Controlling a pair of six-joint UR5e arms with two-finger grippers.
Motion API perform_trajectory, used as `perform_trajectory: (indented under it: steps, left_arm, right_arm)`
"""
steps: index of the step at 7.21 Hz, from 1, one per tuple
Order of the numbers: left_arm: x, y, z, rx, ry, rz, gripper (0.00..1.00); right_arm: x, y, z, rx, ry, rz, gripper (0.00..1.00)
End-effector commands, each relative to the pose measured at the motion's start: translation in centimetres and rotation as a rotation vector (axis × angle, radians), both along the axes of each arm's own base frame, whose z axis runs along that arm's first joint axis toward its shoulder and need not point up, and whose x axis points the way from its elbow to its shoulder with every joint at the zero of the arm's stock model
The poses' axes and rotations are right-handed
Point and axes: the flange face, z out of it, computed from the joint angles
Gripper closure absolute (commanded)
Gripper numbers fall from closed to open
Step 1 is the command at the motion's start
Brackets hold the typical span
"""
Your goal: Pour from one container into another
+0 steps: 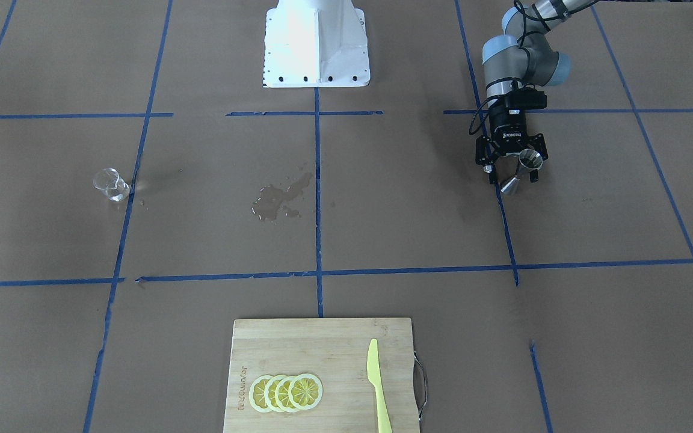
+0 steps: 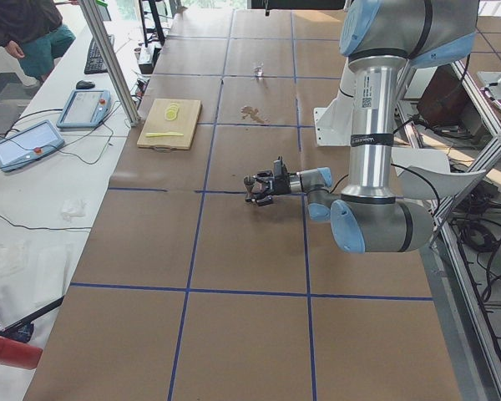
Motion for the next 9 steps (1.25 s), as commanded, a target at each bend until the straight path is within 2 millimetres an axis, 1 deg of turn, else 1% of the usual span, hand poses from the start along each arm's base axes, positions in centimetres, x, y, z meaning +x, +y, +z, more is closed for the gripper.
perform_trajectory:
  steps: [1,2,4,6,7,9]
  left_arm:
    - [-0.2,0.3,0.4,-0.005,-0.002,0.011,0.00]
    - [-0.5,0.3,0.6,-0.005,-0.005,0.011,0.00]
    - [-0.8,0.7,0.3,-0.004,0.001,0.017,0.00]
    - [-2.3,1.6,0.3,-0.004,0.000,0.034,0.00]
    - [-2.6,1.8,0.7,-0.005,-0.009,0.038,0.00]
    - [-2.3,2.8,0.8,-0.005,0.003,0.062,0.00]
  right_arm:
    - [0.1,0.0,0.0,0.003,0.000,-0.001,0.00]
    - [0.1,0.0,0.0,0.003,0.000,-0.001,0.00]
    - [0.1,0.0,0.0,0.004,0.001,-0.001,0.00]
    - [0.1,0.0,0.0,0.004,0.001,-0.001,0.00]
    - [0.1,0.0,0.0,0.004,0.001,-0.001,0.00]
    - [0.3,0.0,0.0,0.004,0.001,0.004,0.00]
